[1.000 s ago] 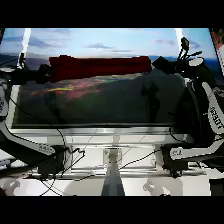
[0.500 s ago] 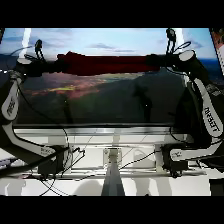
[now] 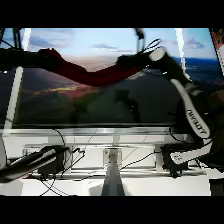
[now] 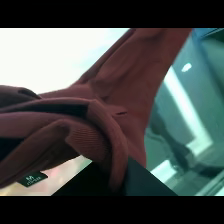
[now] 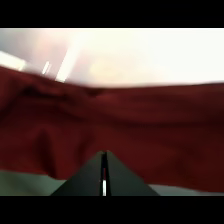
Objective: Fold the clothes and pants, and hang the long-sleeved shirts on hangers.
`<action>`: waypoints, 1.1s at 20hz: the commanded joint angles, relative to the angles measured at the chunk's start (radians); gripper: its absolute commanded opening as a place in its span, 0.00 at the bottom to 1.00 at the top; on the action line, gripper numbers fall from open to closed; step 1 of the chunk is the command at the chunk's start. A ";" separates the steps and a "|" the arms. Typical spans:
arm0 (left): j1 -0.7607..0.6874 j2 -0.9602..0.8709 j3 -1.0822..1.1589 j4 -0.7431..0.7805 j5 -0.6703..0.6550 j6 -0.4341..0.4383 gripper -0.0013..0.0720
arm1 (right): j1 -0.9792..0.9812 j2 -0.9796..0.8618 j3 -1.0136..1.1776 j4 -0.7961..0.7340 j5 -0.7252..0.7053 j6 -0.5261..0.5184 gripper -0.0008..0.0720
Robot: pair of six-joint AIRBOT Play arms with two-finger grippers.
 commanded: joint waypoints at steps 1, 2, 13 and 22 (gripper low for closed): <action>0.002 0.138 0.001 0.087 -0.063 -0.056 0.04 | 0.225 -0.086 0.020 0.015 -0.017 0.120 0.02; 0.002 0.149 0.001 0.086 -0.063 -0.071 0.04 | 0.296 -0.116 0.043 0.031 -0.061 0.144 0.02; -0.066 0.060 0.000 0.026 -0.058 -0.129 0.04 | 0.323 -0.226 0.340 -0.256 0.117 0.192 0.03; -0.470 -0.259 0.001 -0.150 0.344 -0.131 0.04 | -0.243 -0.093 0.346 -0.368 0.491 0.194 0.03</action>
